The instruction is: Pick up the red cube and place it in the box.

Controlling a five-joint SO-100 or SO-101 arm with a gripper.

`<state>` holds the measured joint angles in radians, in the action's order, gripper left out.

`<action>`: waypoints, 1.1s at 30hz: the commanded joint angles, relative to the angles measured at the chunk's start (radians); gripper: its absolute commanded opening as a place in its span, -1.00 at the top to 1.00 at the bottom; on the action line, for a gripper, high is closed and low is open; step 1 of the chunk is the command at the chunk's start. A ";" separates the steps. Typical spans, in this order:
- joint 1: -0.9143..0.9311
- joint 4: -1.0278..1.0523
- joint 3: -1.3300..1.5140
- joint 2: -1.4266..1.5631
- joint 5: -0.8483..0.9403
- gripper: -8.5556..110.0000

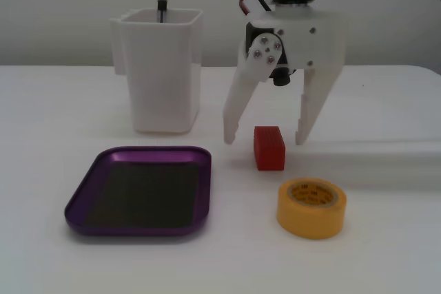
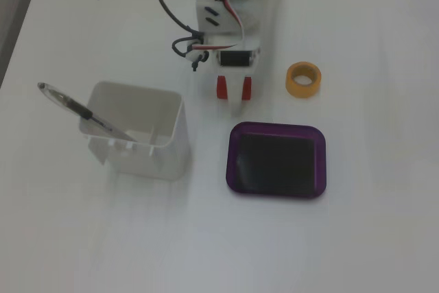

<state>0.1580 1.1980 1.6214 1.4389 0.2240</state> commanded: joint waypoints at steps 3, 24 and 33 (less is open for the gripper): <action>0.046 -0.025 -0.032 -0.020 0.006 0.39; -0.058 0.069 -0.123 0.132 -0.034 0.87; -0.239 0.077 -0.419 0.100 -0.133 0.87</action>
<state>-0.0706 1.2793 1.3238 1.5601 0.1135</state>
